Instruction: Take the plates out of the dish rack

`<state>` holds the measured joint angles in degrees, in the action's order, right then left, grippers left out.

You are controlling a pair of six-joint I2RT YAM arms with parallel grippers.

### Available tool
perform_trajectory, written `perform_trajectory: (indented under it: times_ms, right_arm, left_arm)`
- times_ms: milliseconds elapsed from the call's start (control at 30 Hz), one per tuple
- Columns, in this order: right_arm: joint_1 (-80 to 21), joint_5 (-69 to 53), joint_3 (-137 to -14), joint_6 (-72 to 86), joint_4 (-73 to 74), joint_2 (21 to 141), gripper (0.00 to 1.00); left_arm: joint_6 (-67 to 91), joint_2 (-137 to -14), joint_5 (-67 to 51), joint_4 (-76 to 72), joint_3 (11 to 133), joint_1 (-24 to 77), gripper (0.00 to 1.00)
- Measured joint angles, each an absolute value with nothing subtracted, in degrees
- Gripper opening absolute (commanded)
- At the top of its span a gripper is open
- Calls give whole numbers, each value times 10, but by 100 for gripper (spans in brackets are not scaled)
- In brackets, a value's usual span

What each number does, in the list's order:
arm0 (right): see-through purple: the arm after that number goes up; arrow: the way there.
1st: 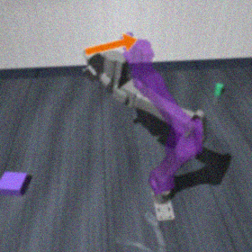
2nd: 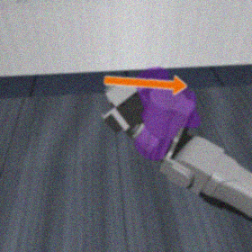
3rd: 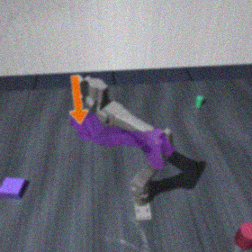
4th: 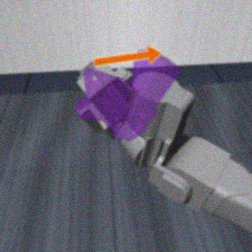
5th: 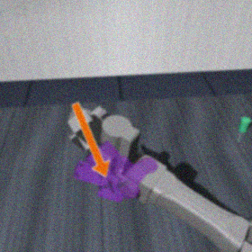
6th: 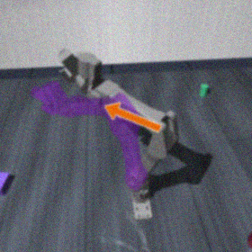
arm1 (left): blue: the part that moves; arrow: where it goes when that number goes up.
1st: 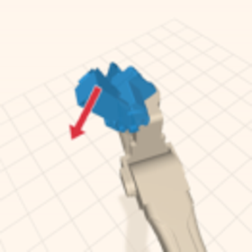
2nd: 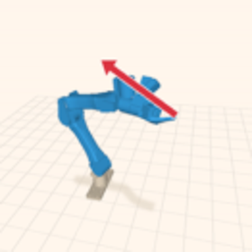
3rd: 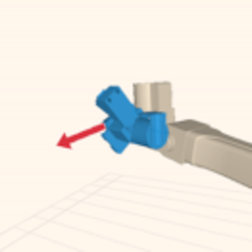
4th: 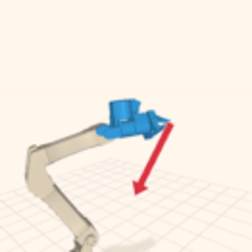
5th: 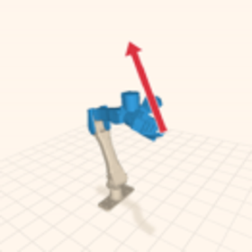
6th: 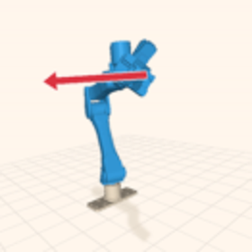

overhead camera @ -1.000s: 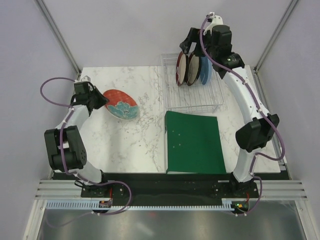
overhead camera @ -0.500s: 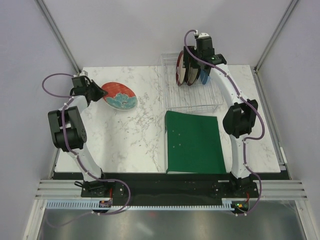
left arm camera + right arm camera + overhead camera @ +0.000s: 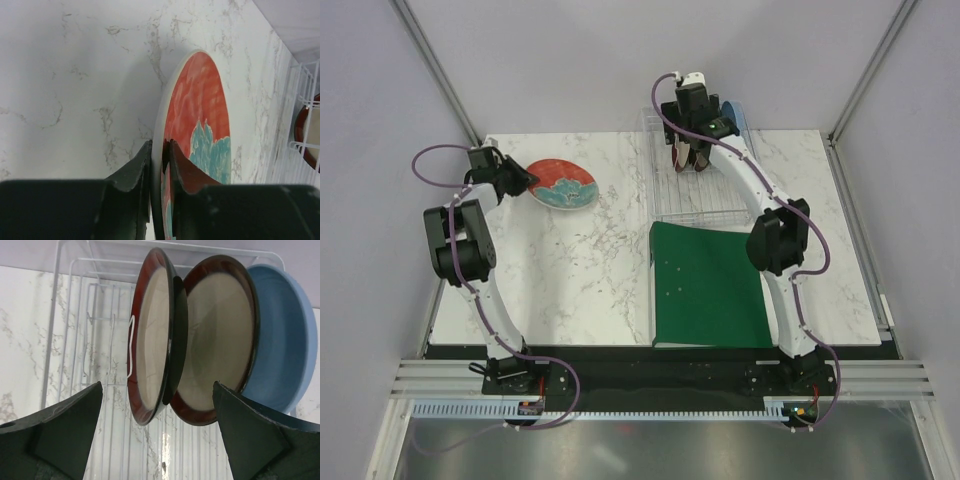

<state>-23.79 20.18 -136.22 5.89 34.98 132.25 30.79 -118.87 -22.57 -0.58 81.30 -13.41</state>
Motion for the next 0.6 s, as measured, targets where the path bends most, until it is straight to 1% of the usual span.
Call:
perform_trajectory:
  times_ms: [67,100,167,233,267,367,433,500,533,600]
  right_arm:
    - [-249,232,-1362,49,343,1338,97]
    - [-253,245,-1362,45,339,1343,97]
    - [-260,274,-1362,38,333,1357,97]
    - [-263,300,-1363,30,327,1369,97]
    - [-263,306,-1363,27,325,1372,97]
    - [-261,334,-1373,18,314,1387,96]
    - [-261,345,-1378,16,305,1394,92]
    - [-260,354,-1378,13,296,1397,85]
    - [-260,358,-1378,12,290,1398,77]
    - [-260,361,-1381,5,279,1399,68]
  left_arm:
    - [304,-1195,-217,-4,816,-134,44]
    - [298,-1200,-201,-2,816,-134,56]
    - [292,-1216,-181,7,816,-134,64]
    - [288,-1228,-177,5,817,-136,90]
    - [283,-1227,-168,5,819,-136,100]
    - [278,-1226,-159,-1,829,-137,100]
    - [277,-1225,-149,-1,829,-136,100]
    - [277,-1222,-138,1,827,-134,100]
    - [277,-1217,-127,2,821,-133,100]
    - [277,-1206,-110,6,808,-133,100]
